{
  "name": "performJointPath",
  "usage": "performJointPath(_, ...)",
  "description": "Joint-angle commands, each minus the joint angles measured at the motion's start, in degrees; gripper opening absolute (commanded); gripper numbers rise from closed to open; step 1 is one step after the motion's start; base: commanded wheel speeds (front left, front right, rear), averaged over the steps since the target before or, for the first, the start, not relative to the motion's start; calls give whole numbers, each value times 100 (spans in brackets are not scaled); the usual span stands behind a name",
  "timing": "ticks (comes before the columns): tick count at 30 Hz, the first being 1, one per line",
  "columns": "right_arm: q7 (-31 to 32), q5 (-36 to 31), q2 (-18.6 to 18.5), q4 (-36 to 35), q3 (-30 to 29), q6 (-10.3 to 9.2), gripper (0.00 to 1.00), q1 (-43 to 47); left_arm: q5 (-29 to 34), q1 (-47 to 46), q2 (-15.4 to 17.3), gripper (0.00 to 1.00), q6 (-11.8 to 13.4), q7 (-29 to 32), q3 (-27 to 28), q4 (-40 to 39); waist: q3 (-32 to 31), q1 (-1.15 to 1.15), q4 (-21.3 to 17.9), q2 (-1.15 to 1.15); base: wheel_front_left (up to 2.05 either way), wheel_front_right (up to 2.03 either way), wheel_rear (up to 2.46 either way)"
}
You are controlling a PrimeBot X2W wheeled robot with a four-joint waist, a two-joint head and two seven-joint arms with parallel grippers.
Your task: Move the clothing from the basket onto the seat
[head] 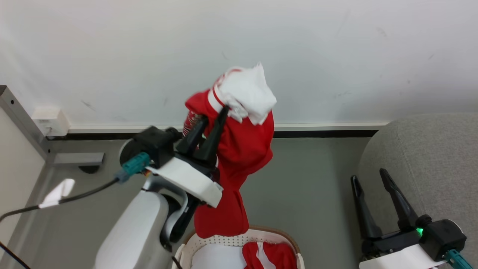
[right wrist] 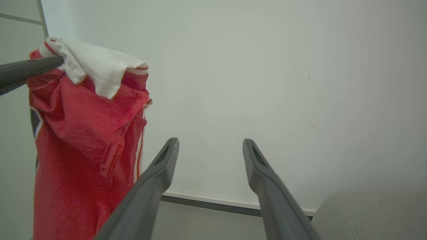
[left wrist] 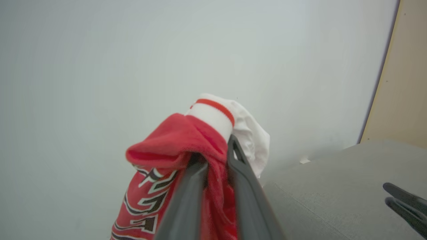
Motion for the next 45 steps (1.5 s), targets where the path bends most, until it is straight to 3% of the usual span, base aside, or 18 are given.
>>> performJointPath(1,2,25,0,-24,27,-12,100,45,-104,-39,27,0,34,50,41,-145,3,1,-21,0,0,0,0)
performJointPath(12,2,274,-215,-160,640,-12,100,-137,-232,137,154,0,279,387,187,-1054,165,1,-142,0,0,0,0)
performJointPath(19,2,502,-468,135,1488,-12,100,-427,-276,245,76,0,248,402,32,-1127,211,1,-114,0,0,0,0)
performJointPath(25,2,820,-667,748,2336,-12,100,-863,-335,289,-110,0,109,441,-396,-1055,167,1,156,0,0,0,0)
performJointPath(31,2,1099,-648,1361,2640,-12,100,-1132,-465,368,-298,0,23,434,-868,-978,36,1,575,0,0,0,0)
performJointPath(41,2,1186,-583,1368,2734,-12,100,-1230,-726,553,-421,0,-10,563,-1487,-1024,-160,1,1067,0,0,0,0)
performJointPath(42,2,1200,-577,1356,2749,-12,41,-1237,-750,573,-424,0,1,576,-1510,-1034,-169,1,1087,0,0,0,0)
performJointPath(43,2,1205,-578,1320,2763,-12,0,-1253,-769,580,-424,0,7,586,-1530,-1047,-172,1,1103,0,0,0,0)
performJointPath(45,2,1233,-581,1270,2752,-12,0,-1256,-787,577,-424,0,26,588,-1548,-1060,-179,1,1122,0,0,0,0)
